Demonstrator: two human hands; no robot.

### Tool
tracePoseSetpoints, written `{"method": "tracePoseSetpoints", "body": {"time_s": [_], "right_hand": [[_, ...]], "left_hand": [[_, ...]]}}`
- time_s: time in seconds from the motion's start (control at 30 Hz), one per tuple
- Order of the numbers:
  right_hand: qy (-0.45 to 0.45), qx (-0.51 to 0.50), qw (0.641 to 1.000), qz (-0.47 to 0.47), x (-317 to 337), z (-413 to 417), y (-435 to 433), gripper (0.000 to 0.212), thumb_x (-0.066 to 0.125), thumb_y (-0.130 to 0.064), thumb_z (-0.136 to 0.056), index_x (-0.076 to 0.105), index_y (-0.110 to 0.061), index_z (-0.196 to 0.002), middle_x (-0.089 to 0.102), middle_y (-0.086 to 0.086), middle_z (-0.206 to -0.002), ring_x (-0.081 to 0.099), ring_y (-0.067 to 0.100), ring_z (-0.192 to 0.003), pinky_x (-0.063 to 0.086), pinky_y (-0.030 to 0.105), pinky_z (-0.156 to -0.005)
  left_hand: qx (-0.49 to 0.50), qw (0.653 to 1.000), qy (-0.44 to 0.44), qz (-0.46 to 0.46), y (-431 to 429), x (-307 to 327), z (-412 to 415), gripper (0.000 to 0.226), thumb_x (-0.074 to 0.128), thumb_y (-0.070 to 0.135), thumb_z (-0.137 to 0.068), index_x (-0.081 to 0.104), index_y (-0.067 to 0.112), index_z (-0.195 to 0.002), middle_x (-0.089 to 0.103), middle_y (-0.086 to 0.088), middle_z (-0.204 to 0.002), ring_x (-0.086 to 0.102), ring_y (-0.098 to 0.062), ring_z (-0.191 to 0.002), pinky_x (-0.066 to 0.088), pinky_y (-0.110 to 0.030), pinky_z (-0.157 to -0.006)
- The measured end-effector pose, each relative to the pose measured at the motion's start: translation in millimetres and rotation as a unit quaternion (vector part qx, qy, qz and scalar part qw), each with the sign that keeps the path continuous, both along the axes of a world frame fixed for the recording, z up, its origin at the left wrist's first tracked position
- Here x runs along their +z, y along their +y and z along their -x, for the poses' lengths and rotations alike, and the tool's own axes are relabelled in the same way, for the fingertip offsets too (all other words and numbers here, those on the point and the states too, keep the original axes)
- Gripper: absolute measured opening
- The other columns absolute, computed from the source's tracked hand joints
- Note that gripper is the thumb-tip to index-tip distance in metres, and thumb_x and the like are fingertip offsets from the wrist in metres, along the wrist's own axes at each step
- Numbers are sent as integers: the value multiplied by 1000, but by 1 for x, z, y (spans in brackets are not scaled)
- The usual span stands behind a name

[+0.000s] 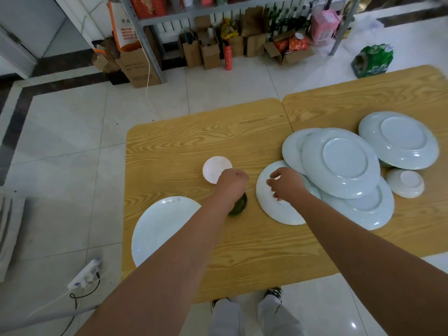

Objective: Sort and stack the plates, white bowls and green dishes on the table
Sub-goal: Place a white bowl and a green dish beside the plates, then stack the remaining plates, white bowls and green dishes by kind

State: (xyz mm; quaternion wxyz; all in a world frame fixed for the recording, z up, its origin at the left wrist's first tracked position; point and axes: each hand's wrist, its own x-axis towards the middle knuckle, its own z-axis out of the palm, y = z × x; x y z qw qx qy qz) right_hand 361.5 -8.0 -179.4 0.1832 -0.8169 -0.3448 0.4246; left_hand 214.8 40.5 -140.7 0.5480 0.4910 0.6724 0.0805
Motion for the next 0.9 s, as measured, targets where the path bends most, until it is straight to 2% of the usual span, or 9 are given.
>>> {"method": "tracePoseSetpoints", "body": {"time_s": [0.13,0.47,0.57,0.63,0.67,0.7,0.73,0.8,0.9], "right_hand": [[22,-85,996,-32,19,-50,-14,25,63,-18,-91,62,-9,-115,69,11,-82,66,21,-59,59,34,-61],[3,-220,975,-44,41,-186,-55,20,64,-15,-91,65,-2,-106,62,11,-74,61,22,-56,57,33,-59],[-21,-225,973,-37,38,-211,-59,26,64,-13,-89,63,3,-109,64,18,-84,65,27,-65,57,34,-60],[-30,-226,973,-36,33,-222,-58,38,66,-16,-88,59,4,-119,67,25,-98,69,34,-75,60,38,-64],[-31,-224,974,-33,30,-226,-57,45,67,-20,-88,56,2,-125,67,24,-105,70,36,-80,60,40,-68],[-30,-221,974,-29,27,-229,-56,50,68,-24,-88,53,-1,-130,66,20,-111,70,35,-85,60,40,-69],[-29,-217,975,-26,24,-233,-54,55,69,-28,-88,50,-5,-134,65,16,-115,69,34,-87,59,39,-68],[-33,-204,978,-18,19,-238,-50,57,69,-35,-87,49,-6,-132,64,13,-113,68,32,-88,59,39,-68],[-30,-191,981,3,14,-245,-46,57,69,-39,-87,48,-5,-127,65,17,-105,69,33,-88,60,41,-69]], "left_hand": [[-49,998,-44,-23,-4,15,-44,9,53,16,-91,56,22,-85,55,-1,-86,50,-17,-77,39,-29,-75],[-86,995,-53,-23,-21,6,-151,20,55,12,-88,49,19,-70,51,-2,-80,49,-21,-79,39,-31,-71],[-72,997,-39,-12,-24,-9,-166,24,57,12,-87,44,15,-66,45,0,-71,47,-23,-77,37,-31,-70],[-71,997,-25,5,-26,-14,-172,10,59,17,-90,55,14,-81,50,0,-81,48,-20,-81,39,-30,-74],[-74,997,-20,19,-25,-18,-175,15,60,21,-91,59,10,-102,56,-3,-96,50,-20,-88,41,-31,-77],[-74,996,-14,37,-25,-19,-178,35,61,24,-92,55,7,-122,58,-8,-112,53,-23,-96,42,-31,-79],[-73,996,-4,48,-24,-20,-181,47,62,27,-92,49,5,-132,57,-11,-123,55,-25,-104,43,-31,-80],[-64,996,14,52,-21,-23,-185,54,64,31,-91,47,4,-134,57,-12,-126,57,-27,-110,45,-32,-80],[-50,997,23,59,-17,-26,-188,51,67,32,-87,53,3,-127,62,-14,-119,62,-30,-107,50,-34,-80]]}}
